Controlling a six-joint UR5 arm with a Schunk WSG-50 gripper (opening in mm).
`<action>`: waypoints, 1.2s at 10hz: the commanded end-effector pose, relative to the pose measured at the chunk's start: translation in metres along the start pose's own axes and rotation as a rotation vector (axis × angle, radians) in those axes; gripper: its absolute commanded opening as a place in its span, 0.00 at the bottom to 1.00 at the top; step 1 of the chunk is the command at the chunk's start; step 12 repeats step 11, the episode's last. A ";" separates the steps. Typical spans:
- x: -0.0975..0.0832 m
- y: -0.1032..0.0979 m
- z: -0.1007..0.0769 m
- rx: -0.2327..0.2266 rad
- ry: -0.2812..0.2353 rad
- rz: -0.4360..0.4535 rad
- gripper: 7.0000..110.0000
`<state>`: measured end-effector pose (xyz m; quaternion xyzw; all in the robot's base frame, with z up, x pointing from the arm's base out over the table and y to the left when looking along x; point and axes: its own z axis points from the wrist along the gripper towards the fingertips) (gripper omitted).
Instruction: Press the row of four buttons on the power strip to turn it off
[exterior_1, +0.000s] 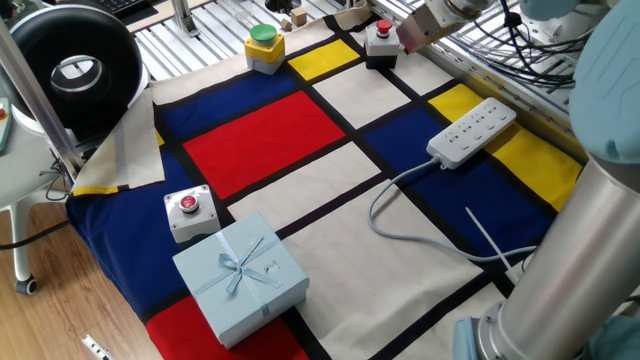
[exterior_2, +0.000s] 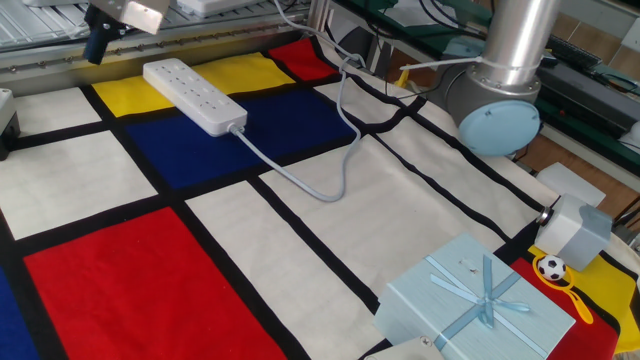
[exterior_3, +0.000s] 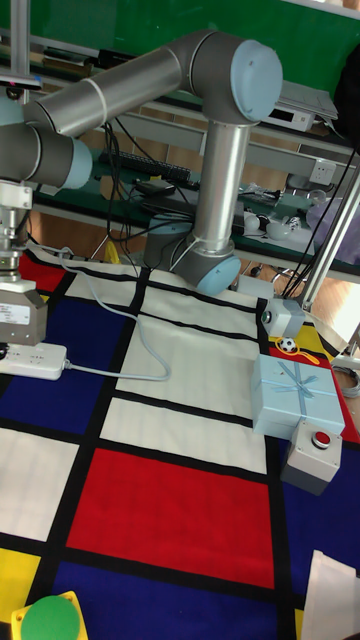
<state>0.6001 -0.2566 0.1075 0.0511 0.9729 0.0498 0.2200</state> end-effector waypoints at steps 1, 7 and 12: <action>0.024 -0.003 -0.001 0.012 0.102 0.123 0.00; 0.036 0.004 -0.006 -0.026 0.169 0.138 0.00; 0.035 0.004 -0.004 -0.028 0.170 0.126 0.00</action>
